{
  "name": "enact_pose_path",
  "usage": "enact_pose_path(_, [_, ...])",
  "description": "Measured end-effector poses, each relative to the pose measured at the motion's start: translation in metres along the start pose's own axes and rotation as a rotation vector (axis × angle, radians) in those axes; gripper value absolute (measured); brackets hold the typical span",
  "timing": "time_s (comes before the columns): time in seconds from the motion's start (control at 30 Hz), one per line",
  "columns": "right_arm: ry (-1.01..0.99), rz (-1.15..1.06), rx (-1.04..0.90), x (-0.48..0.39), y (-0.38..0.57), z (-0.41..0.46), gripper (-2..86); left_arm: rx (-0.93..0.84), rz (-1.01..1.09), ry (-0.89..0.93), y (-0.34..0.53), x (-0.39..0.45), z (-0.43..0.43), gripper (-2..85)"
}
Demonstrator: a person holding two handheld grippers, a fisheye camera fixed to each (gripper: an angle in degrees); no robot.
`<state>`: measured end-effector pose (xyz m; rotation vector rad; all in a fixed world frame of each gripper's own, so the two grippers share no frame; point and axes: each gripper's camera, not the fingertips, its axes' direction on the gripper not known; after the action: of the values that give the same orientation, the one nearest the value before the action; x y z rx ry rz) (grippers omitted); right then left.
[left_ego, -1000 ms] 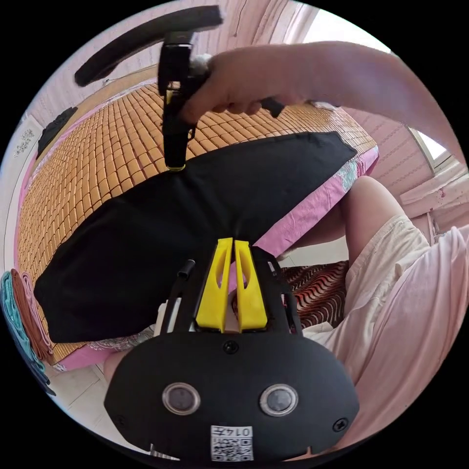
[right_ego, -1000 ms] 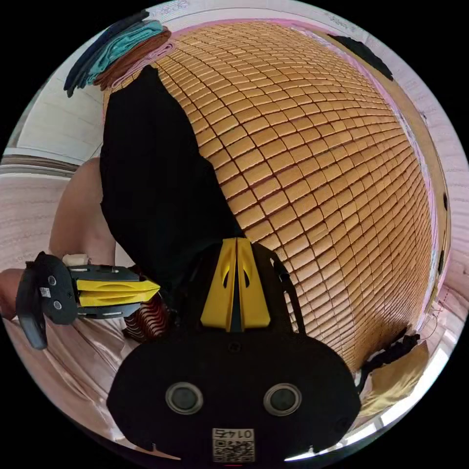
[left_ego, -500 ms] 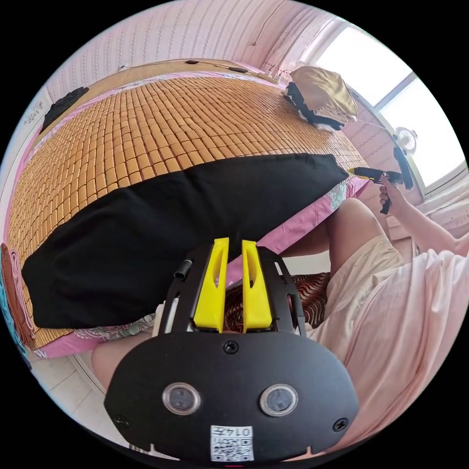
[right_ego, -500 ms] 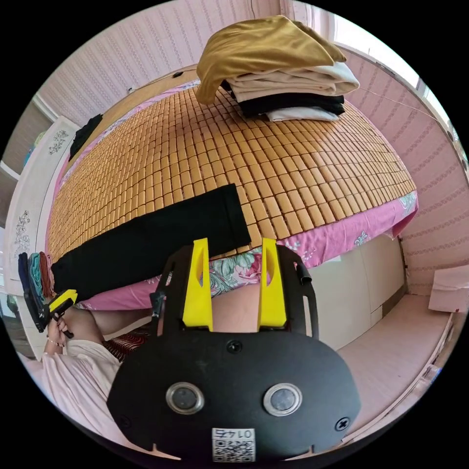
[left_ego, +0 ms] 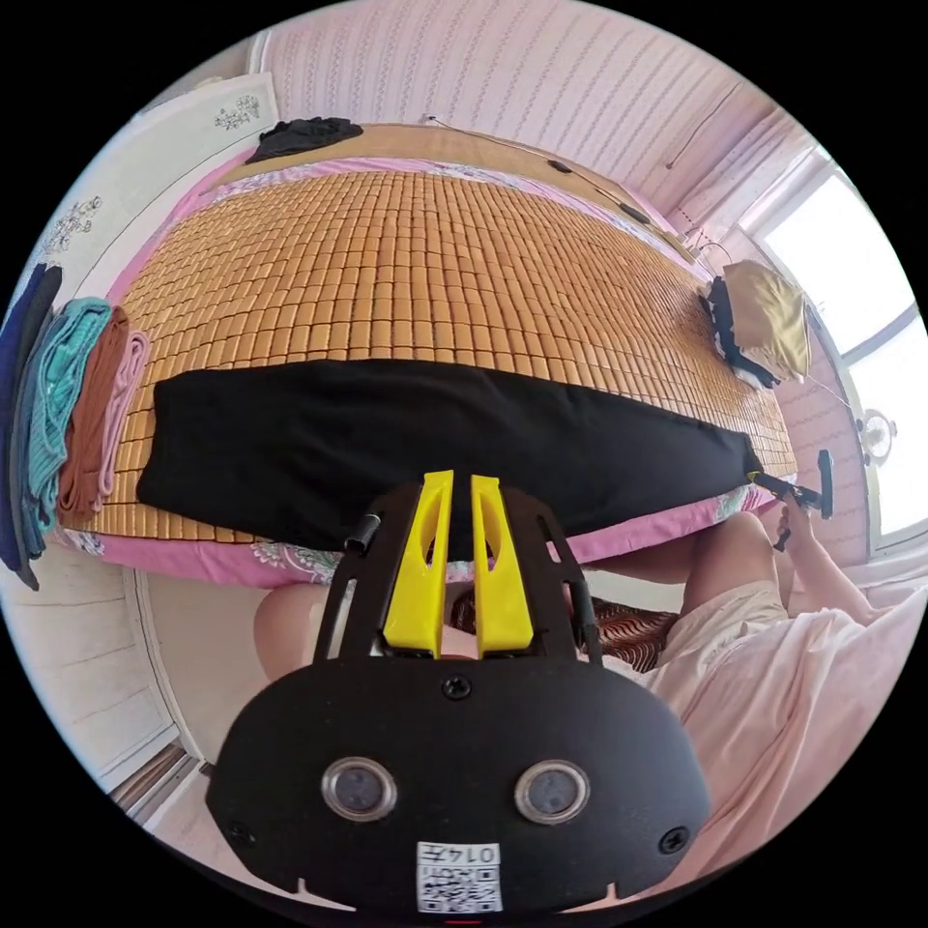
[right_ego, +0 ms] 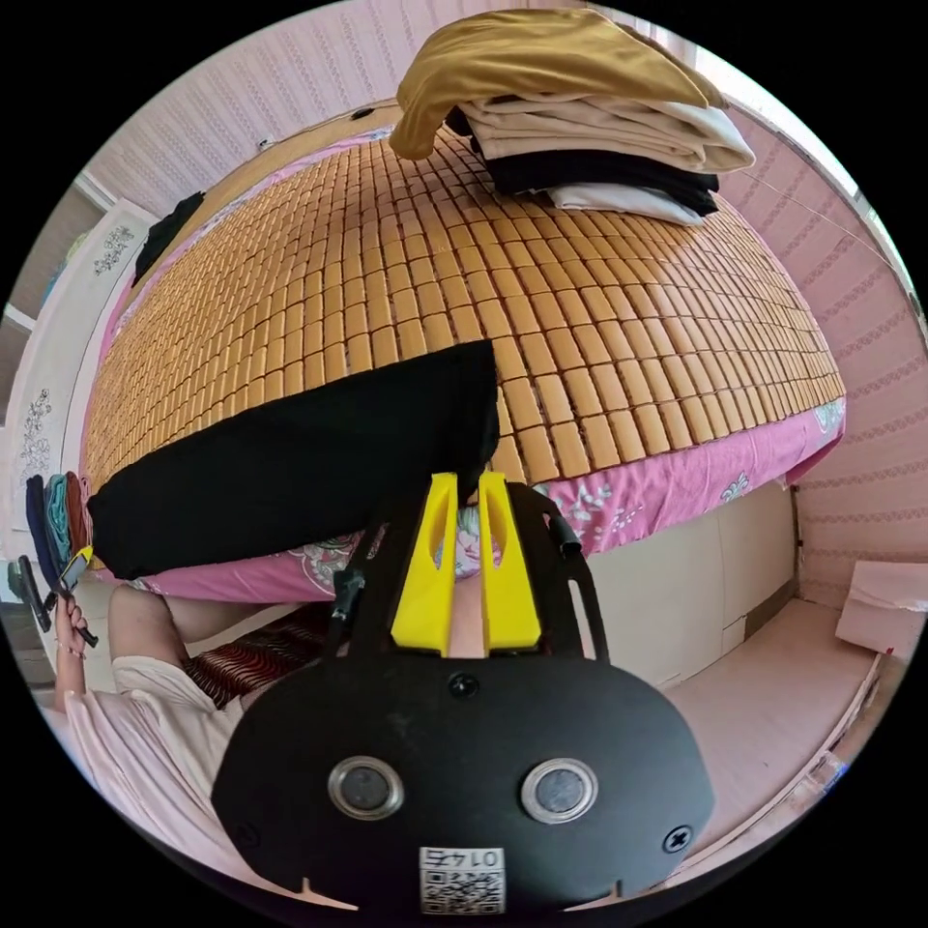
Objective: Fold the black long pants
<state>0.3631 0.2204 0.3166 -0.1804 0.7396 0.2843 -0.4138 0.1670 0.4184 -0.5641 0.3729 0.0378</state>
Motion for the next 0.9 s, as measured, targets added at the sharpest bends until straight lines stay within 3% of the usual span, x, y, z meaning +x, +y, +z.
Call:
enact_pose_path(0.1, [-0.103,0.054,0.041,0.026,0.013,-0.001,3.3,-0.011,-0.052,-0.058,0.003,-0.021,-0.007,3.0])
enact_pose_path(0.23, [-0.420,0.220,0.232,0.086,0.033,-0.019,2.8,-0.060,-0.097,-0.095,0.002,-0.043,-0.002,1.1])
enact_pose_path(0.53, [-0.404,0.247,0.677,0.166,0.044,-0.137,2.5,-0.160,0.023,0.001,-0.022,-0.008,0.042,-0.8])
enact_pose_path(0.7, [-0.470,-0.010,0.727,0.121,0.026,-0.182,2.8,-0.173,0.133,0.111,-0.025,0.028,0.067,-1.0])
enact_pose_path(0.9, [-0.830,-0.539,0.459,-0.079,0.003,-0.146,4.1,-0.095,0.136,0.152,-0.022,0.024,0.049,-1.0])
